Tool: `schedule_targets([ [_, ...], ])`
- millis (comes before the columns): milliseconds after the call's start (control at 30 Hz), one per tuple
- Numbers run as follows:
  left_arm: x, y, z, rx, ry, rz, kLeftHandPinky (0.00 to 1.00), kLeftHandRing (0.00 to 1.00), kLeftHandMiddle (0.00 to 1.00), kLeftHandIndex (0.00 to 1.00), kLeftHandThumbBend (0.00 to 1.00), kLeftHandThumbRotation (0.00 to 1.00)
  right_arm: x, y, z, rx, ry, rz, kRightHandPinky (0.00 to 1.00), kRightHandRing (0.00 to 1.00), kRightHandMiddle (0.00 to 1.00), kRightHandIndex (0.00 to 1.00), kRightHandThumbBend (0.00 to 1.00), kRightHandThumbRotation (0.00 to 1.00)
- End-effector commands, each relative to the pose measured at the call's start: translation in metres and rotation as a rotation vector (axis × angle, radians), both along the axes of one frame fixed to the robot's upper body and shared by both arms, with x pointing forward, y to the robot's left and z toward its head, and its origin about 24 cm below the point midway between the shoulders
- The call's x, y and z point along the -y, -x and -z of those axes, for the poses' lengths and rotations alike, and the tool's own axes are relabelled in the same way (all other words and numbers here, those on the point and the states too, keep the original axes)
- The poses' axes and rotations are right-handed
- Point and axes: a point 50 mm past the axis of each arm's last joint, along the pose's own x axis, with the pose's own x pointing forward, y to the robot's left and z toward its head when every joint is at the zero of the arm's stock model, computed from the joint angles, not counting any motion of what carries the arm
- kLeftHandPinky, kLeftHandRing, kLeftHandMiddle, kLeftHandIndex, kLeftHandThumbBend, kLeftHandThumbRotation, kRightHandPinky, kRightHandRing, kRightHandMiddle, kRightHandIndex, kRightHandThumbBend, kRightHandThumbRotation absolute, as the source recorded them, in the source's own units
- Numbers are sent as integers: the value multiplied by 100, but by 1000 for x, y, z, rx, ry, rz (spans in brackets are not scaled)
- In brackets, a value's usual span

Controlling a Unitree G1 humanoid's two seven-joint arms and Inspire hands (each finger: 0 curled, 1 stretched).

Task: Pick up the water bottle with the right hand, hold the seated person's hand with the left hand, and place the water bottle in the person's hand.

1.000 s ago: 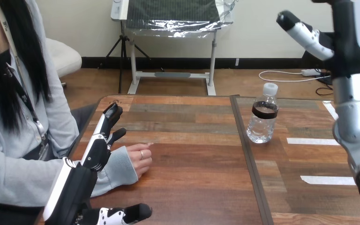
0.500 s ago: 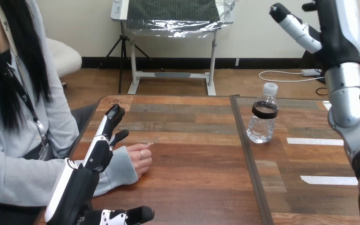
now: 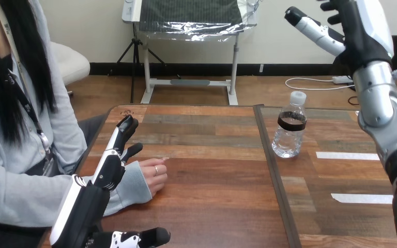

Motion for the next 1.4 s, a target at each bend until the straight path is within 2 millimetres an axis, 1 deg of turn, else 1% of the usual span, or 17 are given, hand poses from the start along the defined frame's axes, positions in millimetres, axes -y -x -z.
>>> schedule_targets([
  [0,4,-7,-7,52,21,13,91,100,100,100,100,56,-15,-13,-39,51,47,-16,74,82,85,87,96,93],
  [267,4,-5,-6,56,13,1,91,100,100,100,100,57,-19,-18,-39,-24,102,6,76,84,87,88,95,94],
  [533,4,-4,-6,49,22,2,90,100,100,100,100,56,-23,-20,-37,-61,144,23,74,82,85,88,92,91],
  [800,6,-3,-5,41,35,11,90,100,100,100,100,54,-28,-23,-31,-135,191,29,74,83,86,89,92,92],
  [1167,8,-1,-4,32,48,13,89,100,100,100,100,53,-37,-25,-23,-203,241,32,73,83,86,90,90,92],
  [1367,9,1,-2,25,48,12,90,100,100,100,100,54,-40,-25,-18,-242,257,30,74,82,85,90,91,92],
])
